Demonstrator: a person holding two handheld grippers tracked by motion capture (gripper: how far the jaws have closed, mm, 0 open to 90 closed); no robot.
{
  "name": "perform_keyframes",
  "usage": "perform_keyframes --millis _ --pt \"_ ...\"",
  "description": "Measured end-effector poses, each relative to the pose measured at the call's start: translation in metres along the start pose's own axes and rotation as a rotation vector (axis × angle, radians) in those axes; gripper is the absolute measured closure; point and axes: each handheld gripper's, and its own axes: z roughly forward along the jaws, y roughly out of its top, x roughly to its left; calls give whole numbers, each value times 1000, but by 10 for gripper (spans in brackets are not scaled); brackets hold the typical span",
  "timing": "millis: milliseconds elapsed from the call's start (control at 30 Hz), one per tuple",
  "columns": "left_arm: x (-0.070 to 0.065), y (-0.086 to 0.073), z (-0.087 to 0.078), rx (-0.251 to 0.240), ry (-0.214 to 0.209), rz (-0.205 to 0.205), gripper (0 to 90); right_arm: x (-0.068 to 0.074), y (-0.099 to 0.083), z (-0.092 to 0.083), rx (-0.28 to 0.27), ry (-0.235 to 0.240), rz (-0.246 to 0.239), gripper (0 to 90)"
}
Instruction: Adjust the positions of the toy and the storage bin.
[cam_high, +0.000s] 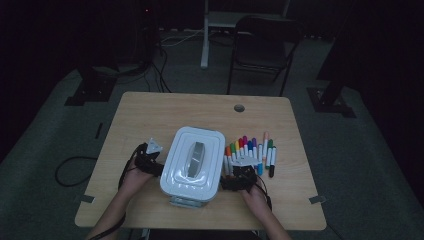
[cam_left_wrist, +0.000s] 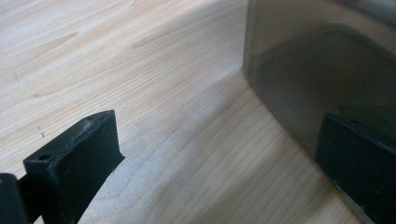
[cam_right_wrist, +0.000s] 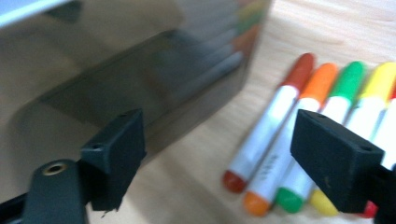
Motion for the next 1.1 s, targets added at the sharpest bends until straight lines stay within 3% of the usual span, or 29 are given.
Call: perform_keyframes --millis 67,100,167,300,367,467,600,667,700,833,1100 --pt "0 0 0 0 0 0 7 2 0 -1 1 3 -11 162" --pt "7 -2 1 -2 -19 -21 7 6 -1 -1 3 30 -26 125" --pt "10 -3 3 -16 -25 -31 7 9 -1 -1 -1 39 -37 125" --pt "17 -8 2 -49 -13 -52 7 13 -3 3 -10 71 -45 122" --pt "23 -12 2 -46 2 -60 7 17 -3 6 -6 85 -64 116" --pt "32 -19 1 -49 26 -77 7 23 0 14 -11 121 -51 116" --pt "42 -29 -4 -38 70 -86 7 32 5 23 -25 128 -67 116" --pt "42 -29 -4 -38 70 -86 7 33 6 25 -33 122 -66 116" --pt "48 -36 -7 -28 75 -100 7 33 7 26 -44 113 -67 116" --pt "53 -45 -13 -24 78 -116 7 27 7 17 -73 88 -65 117" --pt "54 -64 -32 -10 90 -125 7 0 -11 -17 -89 34 -40 116"
